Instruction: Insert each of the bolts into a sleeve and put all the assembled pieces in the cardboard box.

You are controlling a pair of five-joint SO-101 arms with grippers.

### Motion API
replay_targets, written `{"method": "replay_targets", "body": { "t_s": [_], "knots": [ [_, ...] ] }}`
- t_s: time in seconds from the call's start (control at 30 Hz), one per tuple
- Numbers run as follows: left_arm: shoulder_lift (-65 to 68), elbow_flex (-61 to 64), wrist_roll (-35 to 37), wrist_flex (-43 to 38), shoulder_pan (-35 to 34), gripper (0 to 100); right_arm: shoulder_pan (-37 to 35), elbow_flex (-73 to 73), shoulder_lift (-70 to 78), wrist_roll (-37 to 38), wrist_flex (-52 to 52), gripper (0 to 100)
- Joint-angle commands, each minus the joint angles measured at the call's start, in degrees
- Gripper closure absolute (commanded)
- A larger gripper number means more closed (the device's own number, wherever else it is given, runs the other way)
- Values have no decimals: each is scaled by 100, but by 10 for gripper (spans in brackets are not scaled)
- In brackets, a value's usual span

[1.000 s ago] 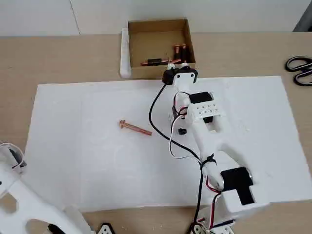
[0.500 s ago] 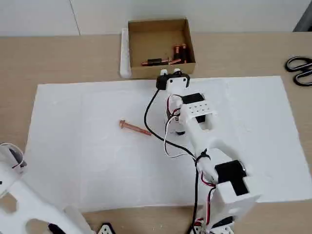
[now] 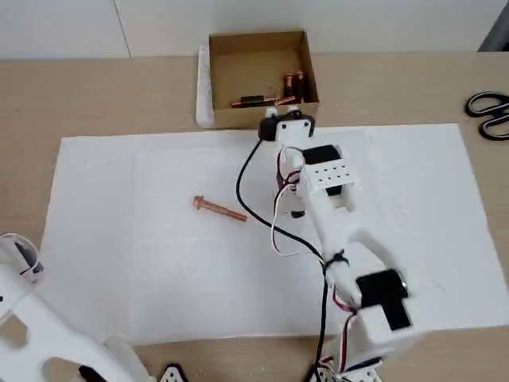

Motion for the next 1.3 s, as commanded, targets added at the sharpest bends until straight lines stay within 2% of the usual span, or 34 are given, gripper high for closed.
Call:
{"method": "replay_targets", "body": {
  "t_s": [0.0, 0.1, 0.27, 0.37, 0.53, 0.7, 0.87, 1.0, 1.2, 1.27],
  "knots": [
    [26, -22, -97, -9, 378, 903, 75, -598, -1059, 167, 558, 995],
    [53, -40, -167, -88, 932, 902, 75, -774, -1648, 193, 963, 995],
    [70, -4, -299, -475, 1802, 900, 92, -791, -2378, 1081, 1481, 995],
    [70, -4, -281, -642, 2426, 900, 347, -800, -2721, 1310, 1578, 995],
    [97, -4, 308, -1046, 3464, 899, 1156, -800, -3064, 1301, 1895, 995],
    [826, -40, 879, -1178, 4721, 899, 1455, -791, -3275, 1301, 2185, 995],
    [1855, -435, 1398, -1222, 5020, 900, 1912, -782, -3468, 1292, 2149, 995],
    [2268, -787, 2488, -1090, 5108, 900, 2229, -782, -3495, 1292, 2167, 995],
    [2286, -760, 3288, -1064, 5609, 903, 2325, -774, -3495, 1284, 2176, 995],
    [2321, -778, 4018, -1073, 5679, 901, 2316, -774, -3503, 1284, 2176, 995]
  ]
}}
